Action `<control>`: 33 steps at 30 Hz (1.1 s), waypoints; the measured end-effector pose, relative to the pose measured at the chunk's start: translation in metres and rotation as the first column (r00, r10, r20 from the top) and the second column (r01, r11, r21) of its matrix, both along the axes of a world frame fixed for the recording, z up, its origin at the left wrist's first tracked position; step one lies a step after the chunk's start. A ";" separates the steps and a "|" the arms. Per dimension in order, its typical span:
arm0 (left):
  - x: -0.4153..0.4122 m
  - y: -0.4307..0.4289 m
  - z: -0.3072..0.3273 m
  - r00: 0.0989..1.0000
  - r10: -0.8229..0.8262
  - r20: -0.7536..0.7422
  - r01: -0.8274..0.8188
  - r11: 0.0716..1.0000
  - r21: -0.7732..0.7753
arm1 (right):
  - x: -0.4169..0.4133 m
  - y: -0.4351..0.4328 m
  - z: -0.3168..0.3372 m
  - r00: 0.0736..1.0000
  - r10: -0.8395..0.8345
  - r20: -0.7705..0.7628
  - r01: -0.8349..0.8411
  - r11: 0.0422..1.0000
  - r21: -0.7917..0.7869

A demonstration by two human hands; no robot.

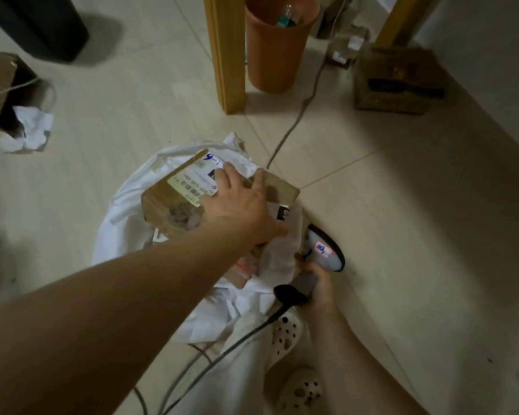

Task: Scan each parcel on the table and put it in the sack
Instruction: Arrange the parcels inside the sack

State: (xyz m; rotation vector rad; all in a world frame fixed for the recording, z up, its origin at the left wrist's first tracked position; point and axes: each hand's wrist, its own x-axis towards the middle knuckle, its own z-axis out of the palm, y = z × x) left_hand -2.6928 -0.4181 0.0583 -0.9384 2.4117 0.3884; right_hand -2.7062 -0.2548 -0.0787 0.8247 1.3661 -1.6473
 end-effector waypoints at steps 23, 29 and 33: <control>0.008 -0.019 -0.054 0.974 0.045 0.222 -0.045 0.999 -0.006 | 0.005 -0.007 -0.053 0.994 0.112 0.012 -0.110 0.987 -0.119; 0.001 -0.014 -0.058 0.968 0.033 0.248 -0.025 0.999 -0.038 | 0.004 -0.012 -0.057 0.991 0.109 0.082 -0.097 0.985 -0.141; 0.002 -0.013 -0.061 0.970 0.057 0.238 -0.046 0.998 -0.050 | 0.002 -0.021 -0.051 0.976 0.209 -0.058 -0.187 0.947 0.259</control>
